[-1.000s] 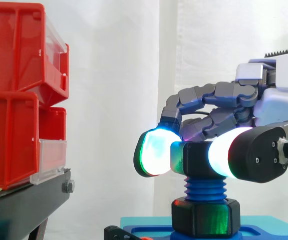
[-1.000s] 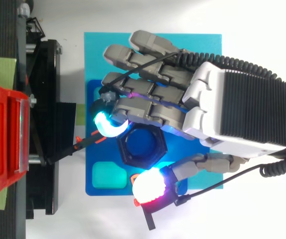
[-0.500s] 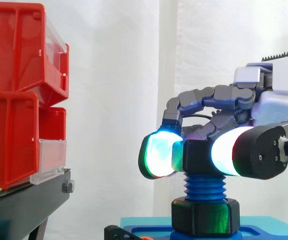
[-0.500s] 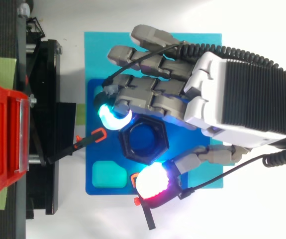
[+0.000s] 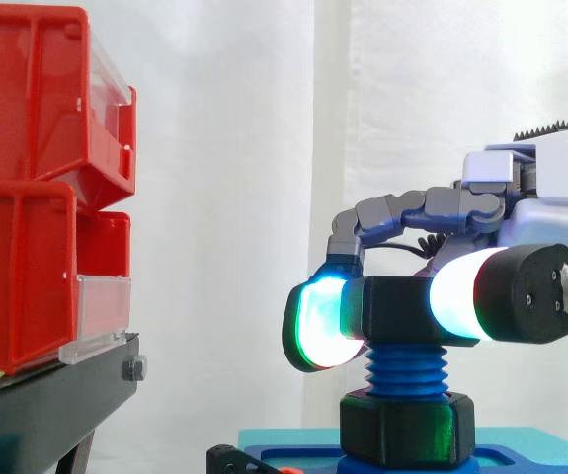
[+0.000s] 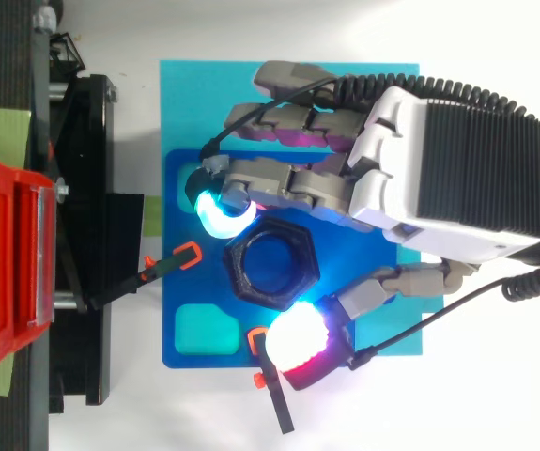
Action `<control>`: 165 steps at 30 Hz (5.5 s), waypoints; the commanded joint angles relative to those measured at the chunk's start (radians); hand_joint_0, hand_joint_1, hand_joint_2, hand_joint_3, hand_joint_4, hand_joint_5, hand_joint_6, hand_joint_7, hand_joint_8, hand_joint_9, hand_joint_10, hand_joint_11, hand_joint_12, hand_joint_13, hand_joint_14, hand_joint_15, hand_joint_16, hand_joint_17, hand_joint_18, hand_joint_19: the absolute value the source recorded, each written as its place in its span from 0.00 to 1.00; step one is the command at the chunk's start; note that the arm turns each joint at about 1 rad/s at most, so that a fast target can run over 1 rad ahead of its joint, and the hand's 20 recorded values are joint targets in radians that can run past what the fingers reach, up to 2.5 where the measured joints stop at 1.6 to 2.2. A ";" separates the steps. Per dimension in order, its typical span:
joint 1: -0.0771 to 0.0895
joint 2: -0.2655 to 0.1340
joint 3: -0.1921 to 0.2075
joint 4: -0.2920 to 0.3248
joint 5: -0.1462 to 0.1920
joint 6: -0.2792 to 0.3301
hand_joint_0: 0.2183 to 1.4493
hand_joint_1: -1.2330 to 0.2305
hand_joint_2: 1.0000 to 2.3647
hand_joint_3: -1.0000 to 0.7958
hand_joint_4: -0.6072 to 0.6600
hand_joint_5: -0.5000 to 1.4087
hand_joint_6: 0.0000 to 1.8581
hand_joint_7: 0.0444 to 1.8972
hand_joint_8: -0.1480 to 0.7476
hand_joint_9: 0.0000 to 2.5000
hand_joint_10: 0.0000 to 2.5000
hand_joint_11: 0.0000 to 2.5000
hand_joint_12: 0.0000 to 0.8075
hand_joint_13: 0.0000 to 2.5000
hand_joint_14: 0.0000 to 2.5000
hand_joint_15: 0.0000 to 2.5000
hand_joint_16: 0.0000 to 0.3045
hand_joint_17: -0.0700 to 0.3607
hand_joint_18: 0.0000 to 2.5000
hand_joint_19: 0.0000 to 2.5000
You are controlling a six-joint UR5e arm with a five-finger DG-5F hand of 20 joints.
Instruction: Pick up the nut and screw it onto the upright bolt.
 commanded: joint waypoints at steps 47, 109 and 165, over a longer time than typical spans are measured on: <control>-0.035 0.081 0.064 -0.242 -0.009 -0.049 0.09 0.78 0.00 0.28 0.57 0.32 0.27 0.70 0.33 0.64 0.00 0.00 0.34 0.35 0.00 0.00 0.13 0.37 0.32 0.11; 0.060 0.024 0.103 -0.142 0.093 0.084 0.10 0.26 0.00 0.28 0.61 0.13 0.27 0.37 0.47 0.16 0.00 0.00 0.51 0.05 0.00 0.00 0.18 0.46 0.00 0.01; 0.026 0.025 0.066 -0.277 0.080 0.095 0.13 0.49 0.00 0.28 0.70 0.23 0.27 0.69 0.54 0.32 0.00 0.05 0.46 0.18 0.00 0.00 0.15 0.41 0.09 0.00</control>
